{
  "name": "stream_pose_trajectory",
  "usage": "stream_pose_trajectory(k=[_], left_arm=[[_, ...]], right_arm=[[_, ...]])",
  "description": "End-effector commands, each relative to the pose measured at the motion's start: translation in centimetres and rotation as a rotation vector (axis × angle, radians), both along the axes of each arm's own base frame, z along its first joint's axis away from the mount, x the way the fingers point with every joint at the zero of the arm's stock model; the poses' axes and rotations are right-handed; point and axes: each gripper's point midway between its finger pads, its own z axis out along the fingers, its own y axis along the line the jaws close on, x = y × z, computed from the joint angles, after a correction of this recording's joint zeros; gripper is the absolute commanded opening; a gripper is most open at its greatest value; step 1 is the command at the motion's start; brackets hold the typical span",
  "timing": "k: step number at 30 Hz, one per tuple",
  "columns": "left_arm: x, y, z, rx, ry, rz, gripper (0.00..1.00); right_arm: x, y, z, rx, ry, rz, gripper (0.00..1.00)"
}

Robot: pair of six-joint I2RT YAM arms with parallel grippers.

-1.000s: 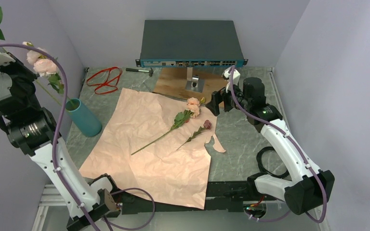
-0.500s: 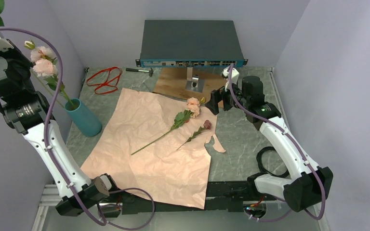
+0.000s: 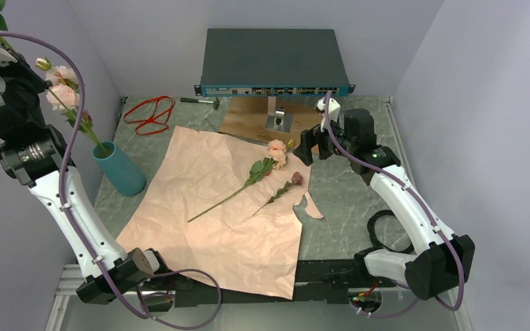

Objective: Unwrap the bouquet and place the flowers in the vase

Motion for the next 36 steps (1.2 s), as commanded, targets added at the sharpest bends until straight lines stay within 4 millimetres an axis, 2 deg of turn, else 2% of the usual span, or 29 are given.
stream_pose_trajectory(k=[1,12,19,25,28,30,36], left_arm=[[-0.1,-0.3,-0.2,0.005,-0.017,-0.014,0.00],[1.1,0.8,-6.5,-0.021,0.062,0.000,0.00],[0.4,1.4,-9.9,-0.063,0.105,0.049,0.01],[-0.2,1.3,-14.0,-0.145,0.194,0.068,0.02],[-0.4,1.3,-16.1,-0.170,0.247,0.073,0.08],[-0.5,1.5,-17.6,-0.195,0.295,0.083,0.18],[-0.5,1.2,-20.2,-0.258,0.381,0.073,0.36]], right_arm=[[0.5,0.3,2.3,0.024,-0.054,0.006,1.00],[0.3,0.3,2.0,0.019,-0.049,0.012,1.00],[0.1,0.1,1.7,0.006,-0.051,0.016,1.00],[0.2,0.1,1.7,0.005,-0.051,0.015,1.00],[0.2,0.1,1.5,0.005,-0.050,0.016,1.00],[0.1,0.1,1.4,0.006,-0.046,0.017,1.00],[0.0,0.1,1.3,0.009,-0.048,0.018,1.00]])
